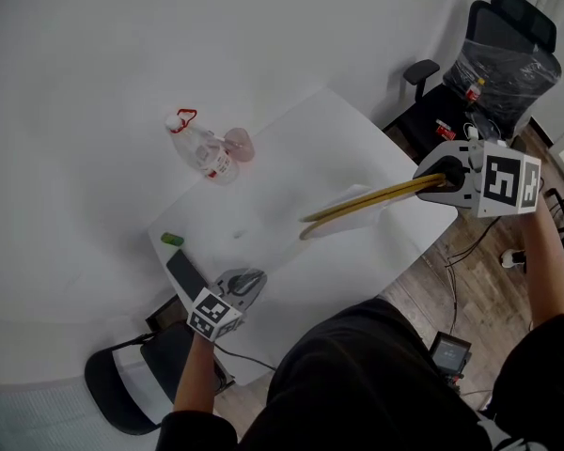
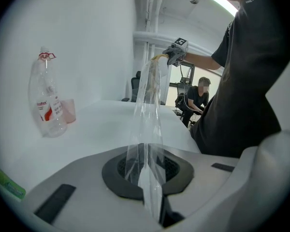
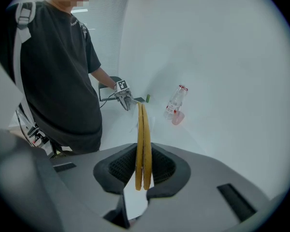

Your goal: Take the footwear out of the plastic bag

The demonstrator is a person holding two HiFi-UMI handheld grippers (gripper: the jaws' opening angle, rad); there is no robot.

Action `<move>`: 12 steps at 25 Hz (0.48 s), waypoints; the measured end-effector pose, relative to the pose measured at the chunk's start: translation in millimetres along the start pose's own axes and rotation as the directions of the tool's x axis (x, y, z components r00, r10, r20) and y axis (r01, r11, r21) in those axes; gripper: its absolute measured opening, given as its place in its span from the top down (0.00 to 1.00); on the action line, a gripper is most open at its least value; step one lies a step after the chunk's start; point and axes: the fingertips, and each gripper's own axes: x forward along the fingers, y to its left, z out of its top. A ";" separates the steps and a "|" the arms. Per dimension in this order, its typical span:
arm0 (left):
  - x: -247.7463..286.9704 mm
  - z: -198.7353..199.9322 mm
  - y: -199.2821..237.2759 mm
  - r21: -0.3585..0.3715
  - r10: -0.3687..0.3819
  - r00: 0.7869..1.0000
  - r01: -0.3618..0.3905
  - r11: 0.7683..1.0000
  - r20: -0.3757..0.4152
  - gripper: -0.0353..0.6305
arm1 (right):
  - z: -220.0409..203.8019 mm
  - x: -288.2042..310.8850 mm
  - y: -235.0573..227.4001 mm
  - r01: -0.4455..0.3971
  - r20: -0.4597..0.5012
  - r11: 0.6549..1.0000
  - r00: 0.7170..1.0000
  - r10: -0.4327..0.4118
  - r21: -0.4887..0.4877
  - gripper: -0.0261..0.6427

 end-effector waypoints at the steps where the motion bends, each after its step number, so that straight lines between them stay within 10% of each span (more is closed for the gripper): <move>1: -2.4 -1.1 3.6 -0.013 0.008 1.000 -0.008 1.000 0.005 0.88 | -2.2 -3.1 -3.5 0.015 0.003 1.000 1.000 -0.015 0.008 0.86; 12: -9.8 20.7 33.5 -0.181 0.201 0.973 -0.179 0.967 0.115 0.88 | -7.6 -22.7 -19.0 0.180 0.223 0.968 0.950 -0.217 0.176 0.86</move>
